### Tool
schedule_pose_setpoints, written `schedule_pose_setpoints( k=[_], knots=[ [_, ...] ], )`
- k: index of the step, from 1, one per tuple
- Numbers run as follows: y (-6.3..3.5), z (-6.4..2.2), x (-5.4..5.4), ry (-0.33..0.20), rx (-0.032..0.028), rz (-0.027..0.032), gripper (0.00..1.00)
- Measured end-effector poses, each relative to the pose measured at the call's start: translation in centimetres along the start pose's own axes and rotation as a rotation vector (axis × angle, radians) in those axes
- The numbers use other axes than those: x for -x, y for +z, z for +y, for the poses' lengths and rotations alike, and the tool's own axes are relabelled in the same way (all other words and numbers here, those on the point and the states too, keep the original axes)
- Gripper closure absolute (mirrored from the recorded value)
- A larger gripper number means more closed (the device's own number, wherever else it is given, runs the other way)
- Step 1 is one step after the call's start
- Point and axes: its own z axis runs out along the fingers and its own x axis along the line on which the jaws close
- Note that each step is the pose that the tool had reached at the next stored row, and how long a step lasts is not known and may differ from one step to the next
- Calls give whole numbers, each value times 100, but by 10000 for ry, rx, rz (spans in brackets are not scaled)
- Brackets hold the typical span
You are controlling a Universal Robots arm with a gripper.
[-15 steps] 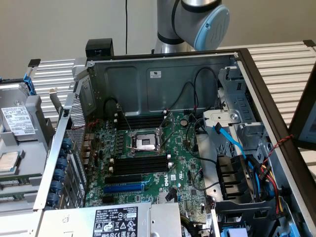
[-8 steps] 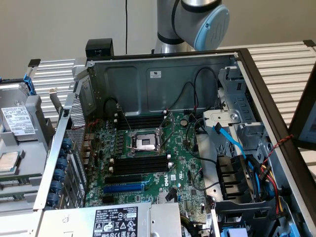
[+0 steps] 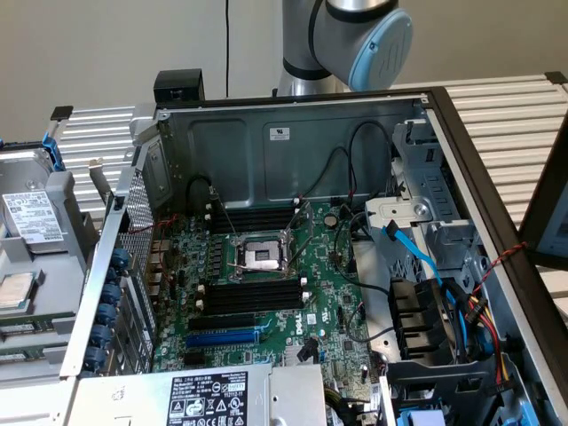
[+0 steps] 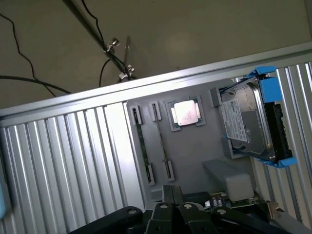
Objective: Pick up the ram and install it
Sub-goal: 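Pick up the ram and move it above insertion slot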
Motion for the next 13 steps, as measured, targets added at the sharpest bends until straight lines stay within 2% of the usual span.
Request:
schedule_pose_setpoints(
  k=[5,6,8,10,13],
  knots=[
    [0,0,0,-1,1,0,89],
    [0,0,0,-4,1,1,82],
    [1,0,0,-54,-1,7,82],
    [4,0,0,-191,-11,30,82],
    [18,0,0,-690,-21,60,82]
  ],
)
